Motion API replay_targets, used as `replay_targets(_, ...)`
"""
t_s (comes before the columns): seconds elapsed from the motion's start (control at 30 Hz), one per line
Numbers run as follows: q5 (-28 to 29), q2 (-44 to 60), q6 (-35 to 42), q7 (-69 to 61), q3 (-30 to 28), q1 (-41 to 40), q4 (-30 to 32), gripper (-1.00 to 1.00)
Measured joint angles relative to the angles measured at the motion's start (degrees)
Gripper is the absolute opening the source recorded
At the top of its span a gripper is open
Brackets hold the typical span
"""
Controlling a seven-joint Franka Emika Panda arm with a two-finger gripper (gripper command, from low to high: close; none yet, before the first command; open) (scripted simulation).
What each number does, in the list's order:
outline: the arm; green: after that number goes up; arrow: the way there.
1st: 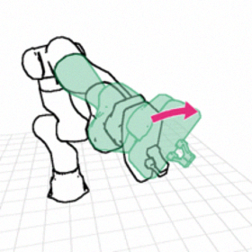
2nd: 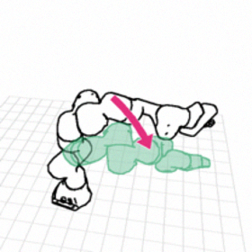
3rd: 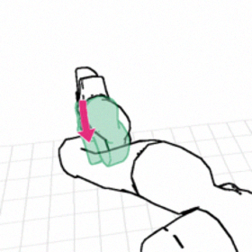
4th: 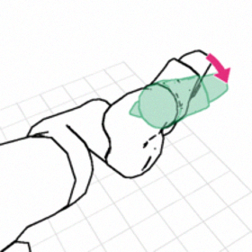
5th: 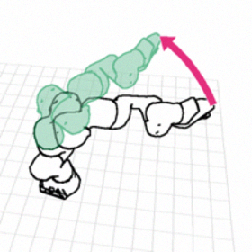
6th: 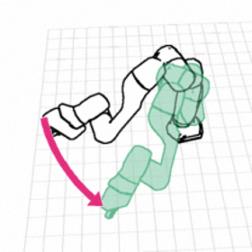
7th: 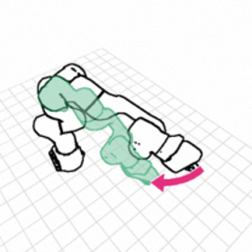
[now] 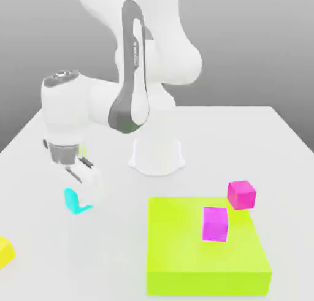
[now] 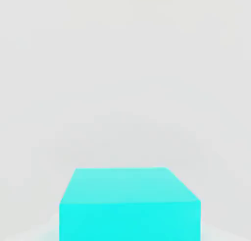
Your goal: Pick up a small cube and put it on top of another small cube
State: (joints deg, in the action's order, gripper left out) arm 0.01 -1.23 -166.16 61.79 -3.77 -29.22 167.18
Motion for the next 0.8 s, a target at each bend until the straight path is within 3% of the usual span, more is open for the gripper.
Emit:
replay_targets(0.27, -9.0, 4.0, 7.9, 7.8, -0.1, -0.6, -12.6, -1.0)
replay_targets(0.63, -5.3, 13.8, 18.5, 32.1, -6.0, -0.9, -32.0, -1.0)
replay_targets(0.77, -7.0, 21.1, 13.5, 32.7, -5.5, -1.7, -34.1, -1.0)
replay_targets(0.8, -7.4, 22.7, 12.1, 32.5, -5.0, -2.0, -34.2, 1.0)
